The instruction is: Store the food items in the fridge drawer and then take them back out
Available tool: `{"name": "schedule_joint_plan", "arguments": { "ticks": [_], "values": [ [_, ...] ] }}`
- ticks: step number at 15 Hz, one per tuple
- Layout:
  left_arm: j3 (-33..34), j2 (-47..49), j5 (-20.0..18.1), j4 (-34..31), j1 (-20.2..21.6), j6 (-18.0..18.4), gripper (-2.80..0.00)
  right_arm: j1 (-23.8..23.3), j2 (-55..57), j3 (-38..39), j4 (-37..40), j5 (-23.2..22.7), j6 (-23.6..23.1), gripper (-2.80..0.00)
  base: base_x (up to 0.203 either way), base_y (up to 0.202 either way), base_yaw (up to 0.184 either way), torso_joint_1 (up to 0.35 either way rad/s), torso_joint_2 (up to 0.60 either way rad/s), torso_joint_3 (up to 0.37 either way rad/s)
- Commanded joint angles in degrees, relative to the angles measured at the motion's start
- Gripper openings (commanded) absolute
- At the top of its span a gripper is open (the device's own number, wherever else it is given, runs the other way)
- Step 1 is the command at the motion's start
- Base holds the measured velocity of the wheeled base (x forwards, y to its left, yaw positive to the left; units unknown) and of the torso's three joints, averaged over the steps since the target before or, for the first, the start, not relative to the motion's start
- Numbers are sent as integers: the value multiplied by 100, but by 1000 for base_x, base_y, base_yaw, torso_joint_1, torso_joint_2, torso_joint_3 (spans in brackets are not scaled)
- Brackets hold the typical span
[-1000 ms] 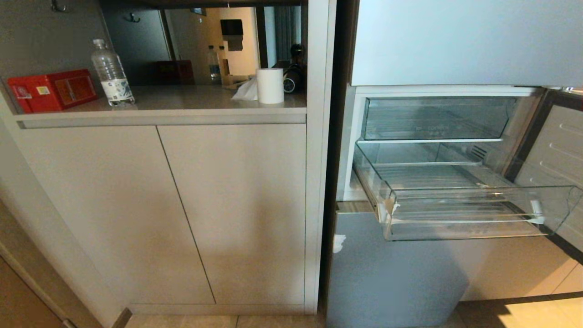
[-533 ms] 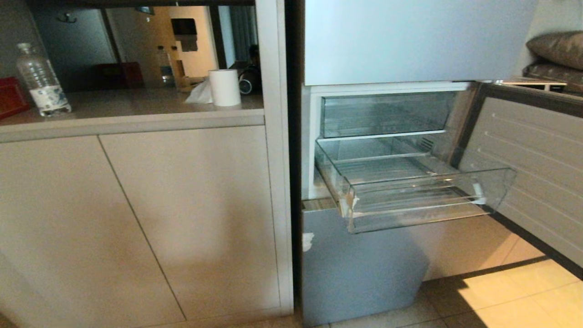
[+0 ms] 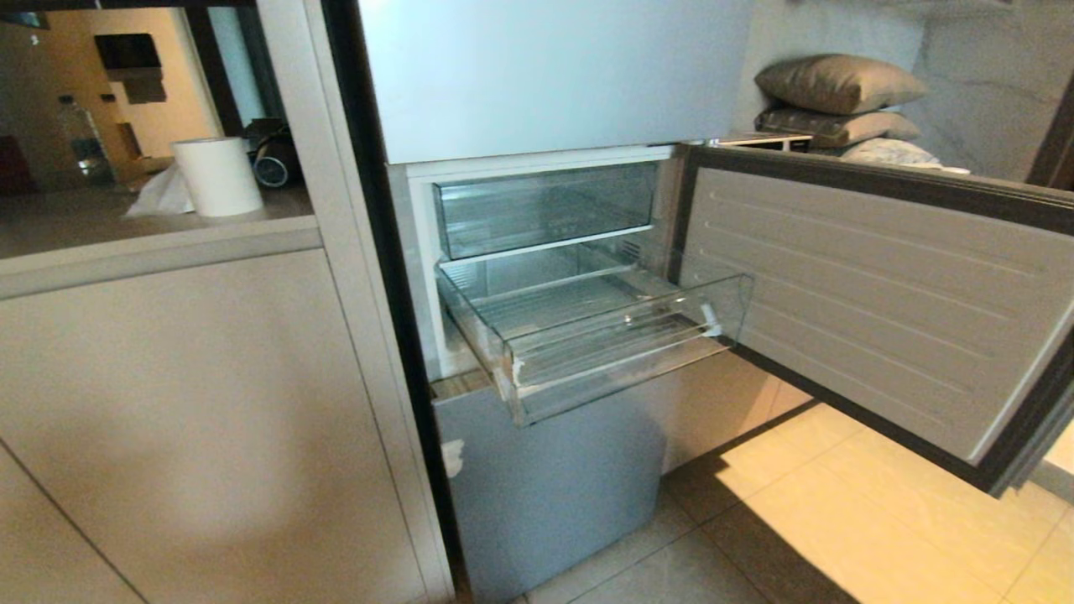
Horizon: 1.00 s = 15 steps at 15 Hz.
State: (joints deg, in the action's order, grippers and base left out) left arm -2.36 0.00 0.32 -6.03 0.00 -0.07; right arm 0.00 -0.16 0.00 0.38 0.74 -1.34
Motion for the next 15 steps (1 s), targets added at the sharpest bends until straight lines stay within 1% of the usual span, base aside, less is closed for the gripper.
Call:
{"name": "schedule_joint_plan", "arguments": {
  "ticks": [1, 3, 5, 12, 15],
  "values": [
    [-1, 1, 3, -3, 0, -2, -280, 0, 16, 0, 6, 6, -14, -280, -1, 9, -171, 0, 0, 5],
    [-1, 0, 3, -3, 0, -2, -280, 0, 16, 0, -3, 17, 50, -280, 2, 7, -167, 2, 2, 6],
    [-1, 0, 3, -3, 0, 7, -280, 0, 16, 0, -3, 14, 73, -280, -2, 8, -109, 0, 1, 2],
    [-1, 0, 3, -3, 0, -2, -280, 0, 16, 0, -3, 22, 82, -280, 0, 0, 0, 0, 0, 0],
    [-1, 0, 3, -3, 0, -2, -280, 0, 16, 0, -3, 22, 82, -280, 0, 0, 0, 176, -345, -176]
  ]
}}
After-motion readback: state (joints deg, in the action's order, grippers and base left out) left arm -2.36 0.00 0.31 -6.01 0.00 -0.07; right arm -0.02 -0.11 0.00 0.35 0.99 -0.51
